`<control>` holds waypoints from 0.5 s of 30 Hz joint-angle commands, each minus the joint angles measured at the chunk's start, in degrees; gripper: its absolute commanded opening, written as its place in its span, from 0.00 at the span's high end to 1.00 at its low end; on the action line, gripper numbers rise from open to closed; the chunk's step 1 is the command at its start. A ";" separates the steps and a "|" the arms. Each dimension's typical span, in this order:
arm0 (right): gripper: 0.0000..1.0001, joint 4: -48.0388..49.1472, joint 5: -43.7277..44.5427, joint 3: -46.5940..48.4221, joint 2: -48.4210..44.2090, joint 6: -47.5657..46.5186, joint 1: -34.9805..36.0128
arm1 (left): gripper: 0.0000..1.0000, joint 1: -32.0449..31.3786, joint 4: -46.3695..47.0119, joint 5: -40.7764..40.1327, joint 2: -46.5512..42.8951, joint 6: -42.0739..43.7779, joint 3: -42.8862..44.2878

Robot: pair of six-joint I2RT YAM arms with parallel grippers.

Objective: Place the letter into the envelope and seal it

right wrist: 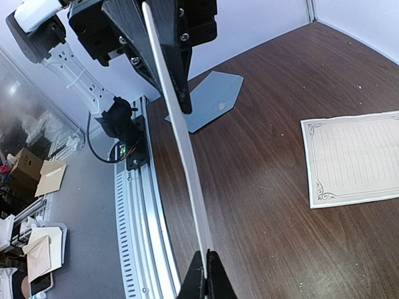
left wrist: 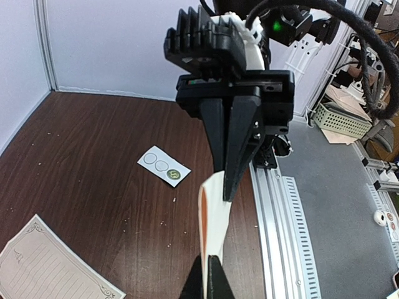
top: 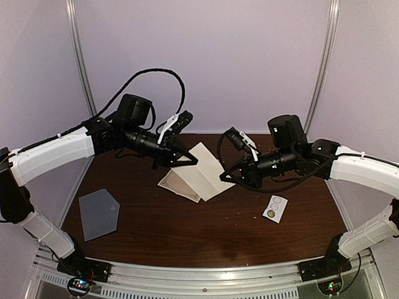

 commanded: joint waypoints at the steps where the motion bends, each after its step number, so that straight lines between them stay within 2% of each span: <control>1: 0.99 1.00 1.67 -0.91 -2.01 1.39 0.28 | 1.00 0.26 0.55 -0.06 -2.00 0.70 -0.43; 2: 0.89 0.83 1.75 -0.81 -1.99 1.35 0.24 | 1.00 0.25 0.50 0.15 -2.12 0.67 -0.54; 5: 0.83 0.51 1.36 -0.27 -1.50 1.44 0.24 | 1.00 0.25 0.55 0.72 -2.10 0.75 -0.70; 8: 0.84 -1.27 1.42 0.55 -0.79 0.43 0.24 | 1.00 0.24 0.54 0.48 -2.45 0.80 -0.89; 11: 0.89 -3.52 4.53 0.24 -0.97 -0.17 0.23 | 1.00 0.25 0.57 -0.39 -3.14 0.87 -1.09; 15: 0.89 -4.64 4.85 -0.18 -1.43 -0.12 0.26 | 1.00 0.25 0.58 -1.02 -3.58 1.01 -1.27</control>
